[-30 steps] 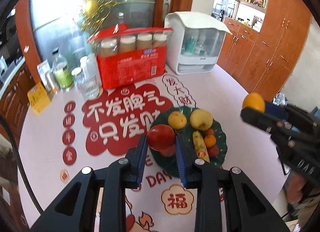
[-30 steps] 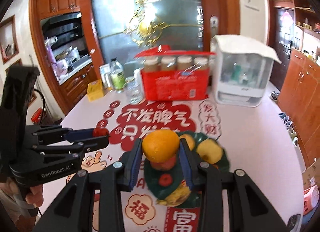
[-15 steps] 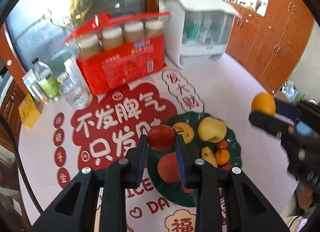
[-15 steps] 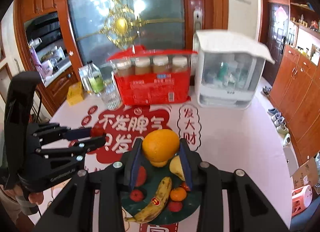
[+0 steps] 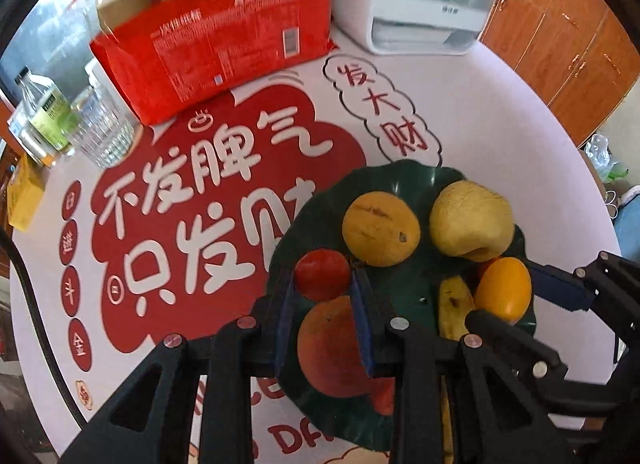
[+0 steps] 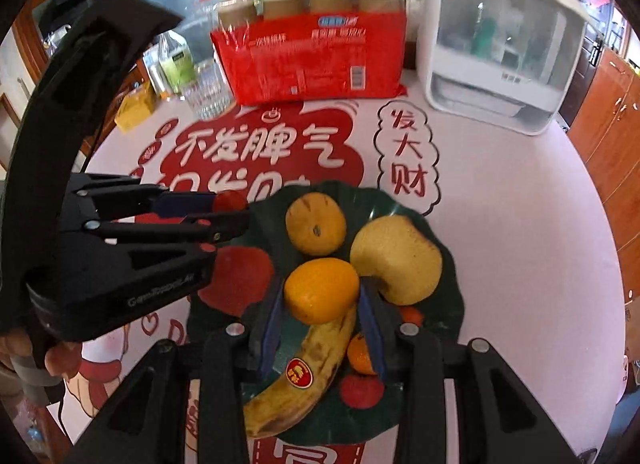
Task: Organize fruits
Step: 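Carry the tomato with the left tool while the right tool carries the orange to the plate, then open the left tool releasing the tomato while the right tool releases the orange on the plate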
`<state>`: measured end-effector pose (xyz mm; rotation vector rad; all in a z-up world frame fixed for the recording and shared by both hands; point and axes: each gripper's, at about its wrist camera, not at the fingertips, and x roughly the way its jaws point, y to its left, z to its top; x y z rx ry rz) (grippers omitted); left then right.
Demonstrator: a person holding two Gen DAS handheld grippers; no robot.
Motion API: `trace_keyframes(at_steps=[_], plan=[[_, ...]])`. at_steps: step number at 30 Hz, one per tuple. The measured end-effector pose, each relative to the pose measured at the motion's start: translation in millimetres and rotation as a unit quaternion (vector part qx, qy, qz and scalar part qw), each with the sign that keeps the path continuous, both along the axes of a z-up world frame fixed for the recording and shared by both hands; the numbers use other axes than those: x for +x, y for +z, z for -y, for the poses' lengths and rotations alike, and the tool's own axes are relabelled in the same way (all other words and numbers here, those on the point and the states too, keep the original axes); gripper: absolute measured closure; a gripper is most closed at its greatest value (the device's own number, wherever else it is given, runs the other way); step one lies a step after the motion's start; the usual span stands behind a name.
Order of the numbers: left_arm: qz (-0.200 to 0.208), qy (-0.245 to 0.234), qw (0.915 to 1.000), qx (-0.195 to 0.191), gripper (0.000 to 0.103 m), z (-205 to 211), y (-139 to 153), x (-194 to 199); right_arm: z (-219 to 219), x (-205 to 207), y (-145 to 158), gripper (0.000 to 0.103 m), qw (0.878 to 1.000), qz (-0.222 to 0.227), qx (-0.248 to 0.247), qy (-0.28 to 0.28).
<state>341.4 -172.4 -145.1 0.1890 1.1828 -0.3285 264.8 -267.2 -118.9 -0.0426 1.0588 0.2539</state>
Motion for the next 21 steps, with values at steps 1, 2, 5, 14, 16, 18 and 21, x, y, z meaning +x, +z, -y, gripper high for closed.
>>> trace_keyframes(at_steps=[1, 2, 5, 14, 16, 18, 21], plan=[[-0.004, 0.002, 1.0, 0.0, 0.076, 0.2, -4.1, 1.9, -0.7, 1.5, -2.5, 0.066, 1.0, -0.002, 0.0, 0.002], [-0.007, 0.004, 1.0, 0.0, 0.076, 0.4, -6.7, 3.1, -1.3, 4.0, -5.3, 0.066, 1.0, -0.004, 0.0, 0.005], [-0.017, 0.009, 0.9998, 0.0, 0.076, -0.5, -15.4, 6.8, -4.5, 8.1, -11.3, 0.066, 1.0, -0.008, -0.002, 0.011], [-0.016, 0.009, 0.9996, 0.022, 0.046, 2.7, -24.1, 6.0, -24.2, 6.5, -22.0, 0.062, 0.998, 0.005, -0.045, 0.04], [-0.013, 0.012, 0.9996, 0.023, 0.036, 1.1, -22.9, 5.4, -26.3, 4.4, -22.7, 0.06, 0.997, 0.014, -0.068, 0.038], [-0.013, 0.015, 0.9996, 0.019, 0.03, -1.3, -21.6, 4.0, -23.9, 3.1, -23.5, 0.059, 0.997, 0.013, -0.068, 0.037], [-0.015, 0.021, 0.9996, 0.011, 0.024, -3.8, -19.3, 1.4, -17.3, 1.3, -22.7, 0.055, 0.998, 0.008, -0.054, 0.031]])
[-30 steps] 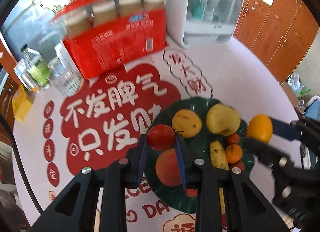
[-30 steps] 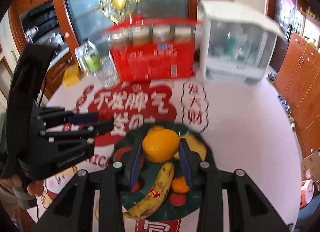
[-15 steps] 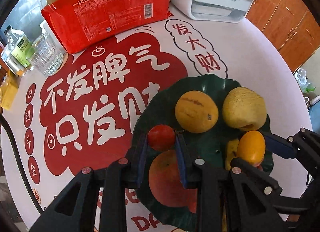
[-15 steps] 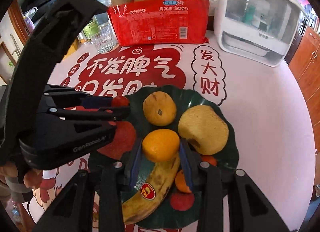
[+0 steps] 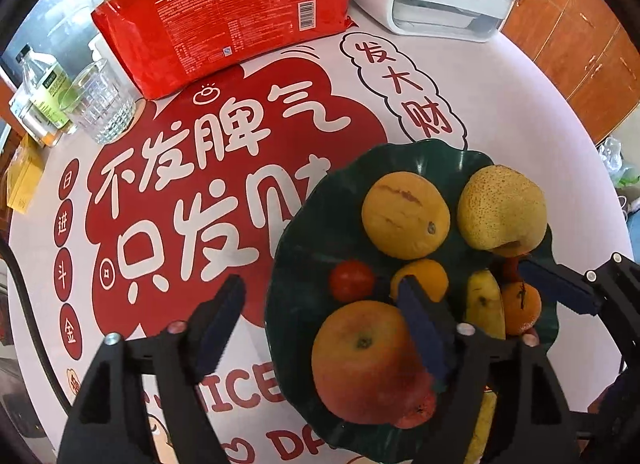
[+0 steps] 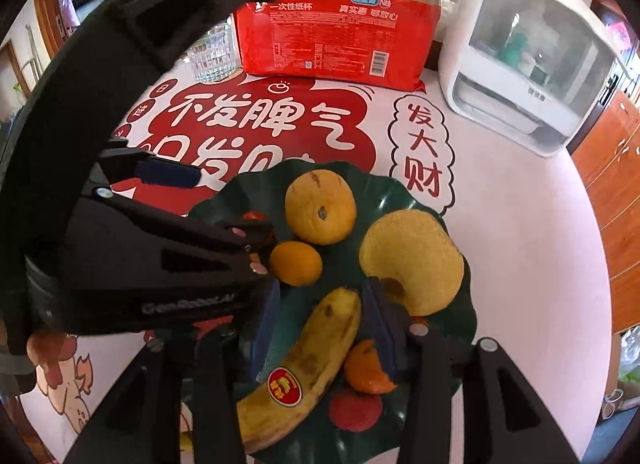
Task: Organize fruits
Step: 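Open the left tool releasing the tomato while the right tool releases the orange on the plate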
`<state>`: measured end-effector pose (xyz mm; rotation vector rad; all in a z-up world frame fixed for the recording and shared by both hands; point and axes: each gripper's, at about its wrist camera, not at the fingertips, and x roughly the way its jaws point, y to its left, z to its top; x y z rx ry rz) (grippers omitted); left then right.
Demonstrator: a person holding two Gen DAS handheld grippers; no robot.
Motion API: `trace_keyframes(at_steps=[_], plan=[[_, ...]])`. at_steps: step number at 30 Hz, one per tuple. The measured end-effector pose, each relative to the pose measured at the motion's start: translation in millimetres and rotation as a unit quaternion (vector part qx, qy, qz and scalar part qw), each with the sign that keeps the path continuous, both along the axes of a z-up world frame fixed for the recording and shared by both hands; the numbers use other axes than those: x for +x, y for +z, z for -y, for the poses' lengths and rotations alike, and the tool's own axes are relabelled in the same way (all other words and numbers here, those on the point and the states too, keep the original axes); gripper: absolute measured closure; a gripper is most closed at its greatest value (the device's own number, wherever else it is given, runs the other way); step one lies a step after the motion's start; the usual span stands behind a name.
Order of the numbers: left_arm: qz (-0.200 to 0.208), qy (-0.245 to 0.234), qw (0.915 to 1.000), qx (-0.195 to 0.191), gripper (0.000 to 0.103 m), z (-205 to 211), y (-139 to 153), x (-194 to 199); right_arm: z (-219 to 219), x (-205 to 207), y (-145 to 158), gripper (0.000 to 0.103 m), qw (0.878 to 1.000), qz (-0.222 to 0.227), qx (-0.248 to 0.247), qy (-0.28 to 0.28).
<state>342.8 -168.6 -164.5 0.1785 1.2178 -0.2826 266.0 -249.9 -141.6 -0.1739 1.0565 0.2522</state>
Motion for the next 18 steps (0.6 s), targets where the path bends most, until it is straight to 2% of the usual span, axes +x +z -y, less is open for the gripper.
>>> trace_keyframes(at_steps=[3, 18], plan=[[0.0, 0.001, 1.0, -0.004, 0.023, 1.1, 1.7, -3.0, 4.1, -3.2, 2.2, 0.05, 1.0, 0.001, 0.009, -0.007], [0.003, 0.009, 0.9999, -0.007, 0.02, -2.7, 14.0, -25.5, 8.0, -19.4, 7.5, 0.049, 1.0, 0.002, 0.023, -0.019]])
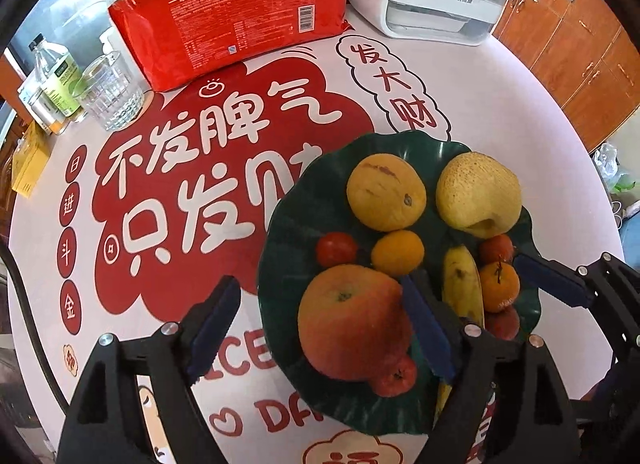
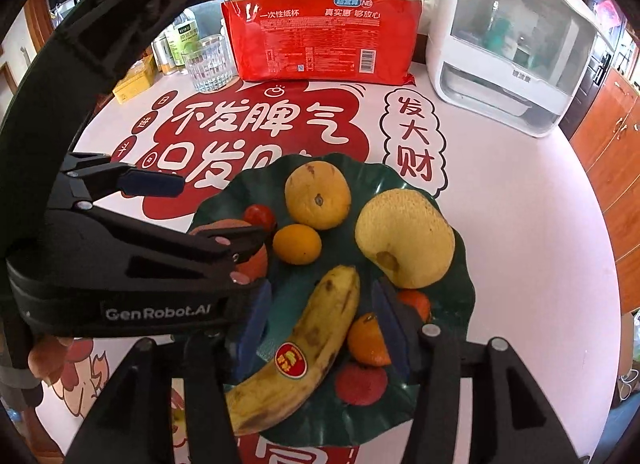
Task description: Organize fruits
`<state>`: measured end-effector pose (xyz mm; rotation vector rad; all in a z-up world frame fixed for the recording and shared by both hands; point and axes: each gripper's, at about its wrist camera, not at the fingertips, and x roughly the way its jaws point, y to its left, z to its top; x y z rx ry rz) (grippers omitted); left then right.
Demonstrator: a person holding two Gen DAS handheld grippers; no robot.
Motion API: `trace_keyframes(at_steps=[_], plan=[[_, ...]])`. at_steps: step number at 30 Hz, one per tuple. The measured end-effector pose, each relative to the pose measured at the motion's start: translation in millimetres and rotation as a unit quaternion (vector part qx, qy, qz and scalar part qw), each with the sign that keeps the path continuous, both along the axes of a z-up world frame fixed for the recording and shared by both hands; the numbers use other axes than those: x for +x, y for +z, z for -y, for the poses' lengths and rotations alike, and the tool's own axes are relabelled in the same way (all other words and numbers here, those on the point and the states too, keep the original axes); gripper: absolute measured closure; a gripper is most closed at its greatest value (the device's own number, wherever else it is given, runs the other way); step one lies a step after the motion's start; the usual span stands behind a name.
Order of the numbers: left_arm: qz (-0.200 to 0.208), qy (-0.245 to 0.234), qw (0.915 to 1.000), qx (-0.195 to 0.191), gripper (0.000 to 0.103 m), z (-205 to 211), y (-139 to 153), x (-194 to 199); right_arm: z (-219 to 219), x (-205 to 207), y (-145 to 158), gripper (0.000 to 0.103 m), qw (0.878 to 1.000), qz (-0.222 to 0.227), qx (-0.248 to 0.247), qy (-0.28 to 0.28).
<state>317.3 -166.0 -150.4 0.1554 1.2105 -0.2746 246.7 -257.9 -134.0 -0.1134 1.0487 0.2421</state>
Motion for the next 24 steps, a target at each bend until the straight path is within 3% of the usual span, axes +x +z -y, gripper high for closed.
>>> trace_keyframes(at_steps=[12, 21, 24], plan=[[0.019, 0.017, 0.9995, -0.017, 0.016, -27.6, 34.2, -45.4, -3.1, -30.9, 22.8, 0.049, 1.0, 0.01, 0.003, -0.022], [0.062, 0.034, 0.9972, -0.022, 0.016, -60.3, 77.4, -114.7, -8.6, -80.6, 54.2, 0.045, 0.998, 0.024, 0.016, -0.053], [0.082, 0.041, 0.9955, -0.023, 0.01, -74.1, 93.4, -143.3, -14.5, -102.9, 66.5, 0.042, 0.997, 0.033, 0.019, -0.061]])
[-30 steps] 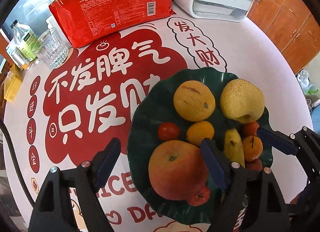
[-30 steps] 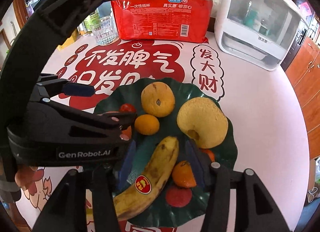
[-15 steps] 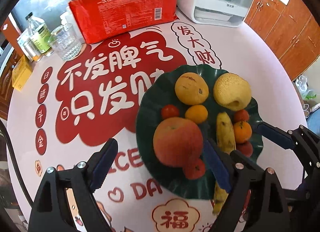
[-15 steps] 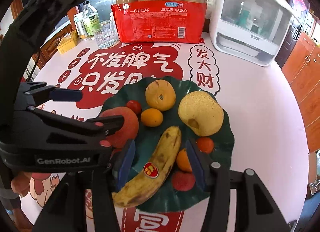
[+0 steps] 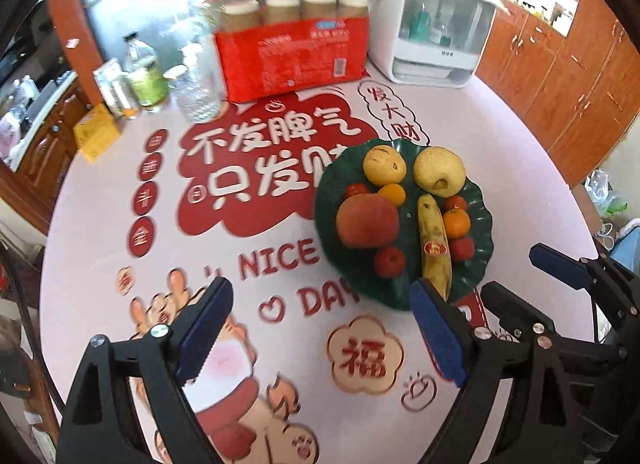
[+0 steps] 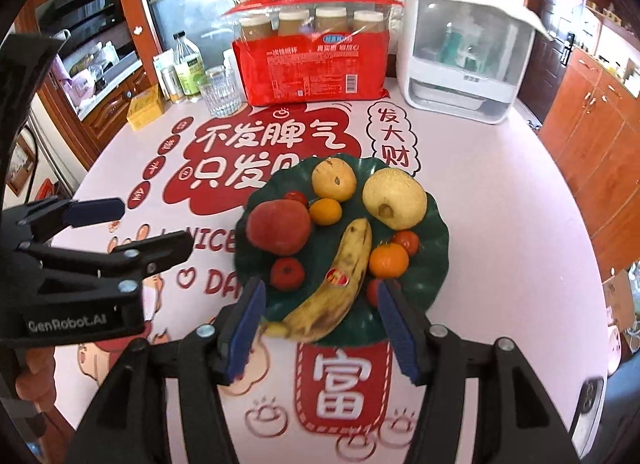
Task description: Organize fruits
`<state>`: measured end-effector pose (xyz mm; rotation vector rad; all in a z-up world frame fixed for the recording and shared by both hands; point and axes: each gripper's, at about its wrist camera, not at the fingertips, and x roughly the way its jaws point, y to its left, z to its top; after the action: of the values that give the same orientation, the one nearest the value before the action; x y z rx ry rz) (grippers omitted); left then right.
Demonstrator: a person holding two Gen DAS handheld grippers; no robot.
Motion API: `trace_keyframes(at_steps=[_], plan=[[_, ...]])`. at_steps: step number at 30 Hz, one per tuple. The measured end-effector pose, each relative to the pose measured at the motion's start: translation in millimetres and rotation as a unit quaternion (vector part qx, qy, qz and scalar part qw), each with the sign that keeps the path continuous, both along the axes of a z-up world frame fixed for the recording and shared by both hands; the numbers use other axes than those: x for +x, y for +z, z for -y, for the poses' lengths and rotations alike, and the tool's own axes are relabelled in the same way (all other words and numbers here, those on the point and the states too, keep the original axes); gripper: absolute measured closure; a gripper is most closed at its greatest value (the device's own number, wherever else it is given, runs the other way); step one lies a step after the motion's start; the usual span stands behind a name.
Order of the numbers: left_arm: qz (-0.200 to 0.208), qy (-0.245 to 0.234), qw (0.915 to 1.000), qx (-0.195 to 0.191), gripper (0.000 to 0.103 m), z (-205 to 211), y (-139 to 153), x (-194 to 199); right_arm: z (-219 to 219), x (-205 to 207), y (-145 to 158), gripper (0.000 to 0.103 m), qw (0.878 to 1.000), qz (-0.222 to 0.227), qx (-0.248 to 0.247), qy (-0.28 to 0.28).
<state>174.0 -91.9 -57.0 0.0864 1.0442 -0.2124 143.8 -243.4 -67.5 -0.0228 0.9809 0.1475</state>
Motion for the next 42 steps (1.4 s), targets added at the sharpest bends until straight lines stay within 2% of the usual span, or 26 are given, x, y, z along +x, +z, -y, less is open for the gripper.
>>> trace_keyframes(at_steps=[7, 17, 22, 31, 42], plan=[[0.033, 0.018, 0.9993, -0.005, 0.009, -26.3, 26.1, -55.4, -19.1, -51.1, 24.2, 0.037, 1.0, 0.019, 0.003, -0.009], [0.051, 0.055, 0.9971, -0.007, 0.008, -43.2, 47.1, -106.3, -20.3, -99.9, 47.6, 0.031, 0.998, 0.022, 0.034, -0.041], [0.065, 0.088, 0.994, -0.002, 0.008, -42.8, 57.3, -116.0, -16.0, -107.0, 54.9, 0.029, 0.998, 0.028, 0.032, -0.035], [0.056, 0.096, 0.9938, 0.008, 0.008, -20.2, 56.3, -128.5, -3.1, -113.0, 68.4, 0.029, 0.998, 0.058, 0.022, -0.018], [0.047, 0.127, 0.9908, 0.002, 0.008, -22.1, 53.1, -136.1, -0.7, -109.6, 63.6, 0.029, 0.998, 0.046, 0.03, 0.007]])
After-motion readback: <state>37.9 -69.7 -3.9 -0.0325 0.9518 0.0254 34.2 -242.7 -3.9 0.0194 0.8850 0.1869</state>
